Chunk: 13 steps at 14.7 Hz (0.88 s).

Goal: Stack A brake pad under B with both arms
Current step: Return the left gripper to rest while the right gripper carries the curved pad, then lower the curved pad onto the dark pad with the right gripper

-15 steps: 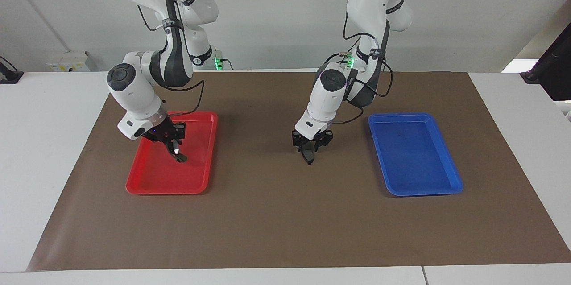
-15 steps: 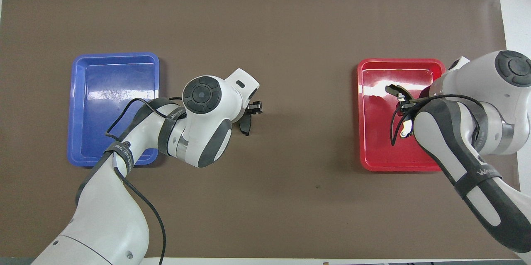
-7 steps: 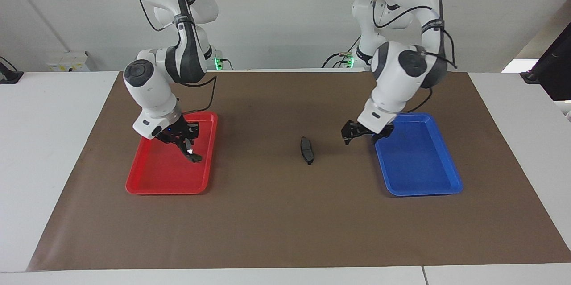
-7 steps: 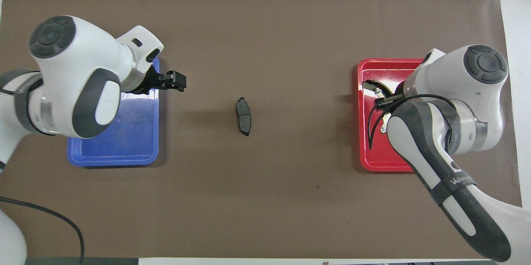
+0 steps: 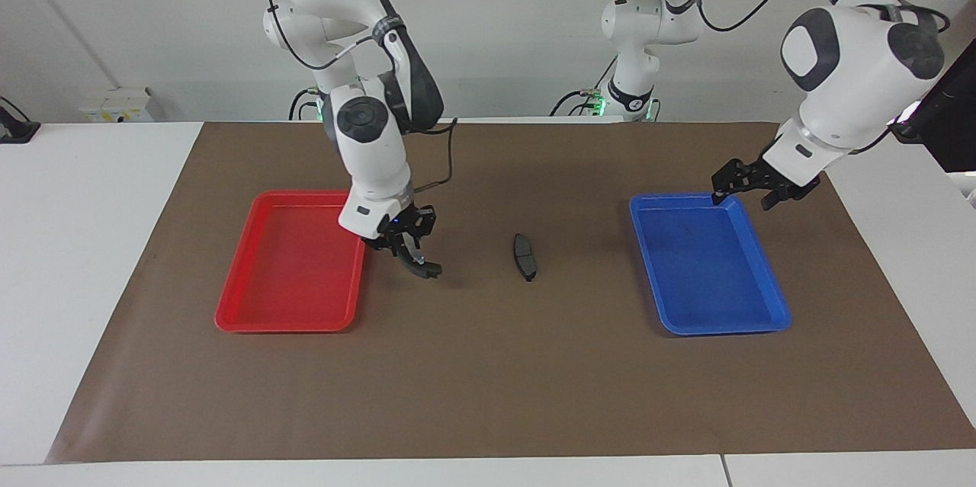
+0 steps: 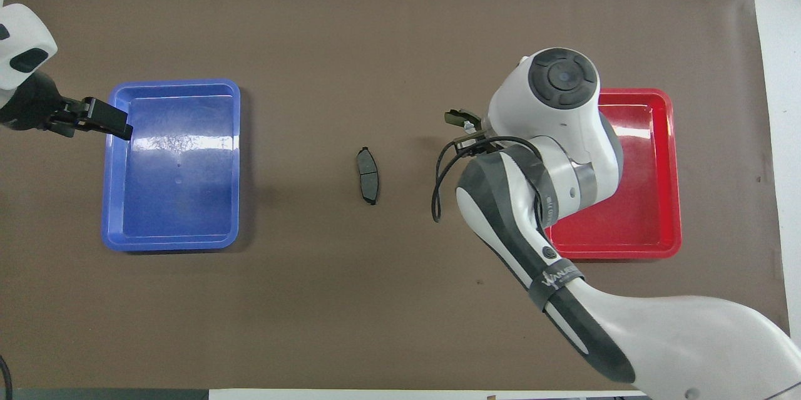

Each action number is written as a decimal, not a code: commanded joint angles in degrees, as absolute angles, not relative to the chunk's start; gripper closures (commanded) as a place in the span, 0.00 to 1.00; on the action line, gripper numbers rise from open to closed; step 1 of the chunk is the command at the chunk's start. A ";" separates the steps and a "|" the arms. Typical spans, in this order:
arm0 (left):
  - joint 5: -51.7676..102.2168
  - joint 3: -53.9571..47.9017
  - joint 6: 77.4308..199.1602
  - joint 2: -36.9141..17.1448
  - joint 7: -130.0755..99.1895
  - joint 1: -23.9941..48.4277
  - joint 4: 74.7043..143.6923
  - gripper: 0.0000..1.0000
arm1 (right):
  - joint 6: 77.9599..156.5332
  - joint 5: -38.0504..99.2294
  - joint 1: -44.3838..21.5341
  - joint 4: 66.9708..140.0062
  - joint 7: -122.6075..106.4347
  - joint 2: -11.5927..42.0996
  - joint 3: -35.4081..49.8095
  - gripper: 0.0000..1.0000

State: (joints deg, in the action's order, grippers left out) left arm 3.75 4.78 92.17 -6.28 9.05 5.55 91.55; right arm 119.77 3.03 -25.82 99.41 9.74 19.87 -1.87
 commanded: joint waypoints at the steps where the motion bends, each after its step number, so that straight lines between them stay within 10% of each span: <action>1: 1.58 4.13 86.59 -2.12 9.67 4.40 91.23 0.02 | 118.91 3.43 -28.47 92.11 18.87 26.09 -1.93 1.00; 13: -1.39 7.12 83.85 2.02 13.27 4.39 91.93 0.02 | 125.06 5.19 -35.16 85.69 32.70 34.54 -0.09 1.00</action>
State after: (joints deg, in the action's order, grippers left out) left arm 1.04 7.46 84.57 0.99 12.13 4.70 91.13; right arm 124.74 4.68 -35.68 88.48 32.18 33.01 -0.21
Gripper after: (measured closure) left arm 0.018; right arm 0.573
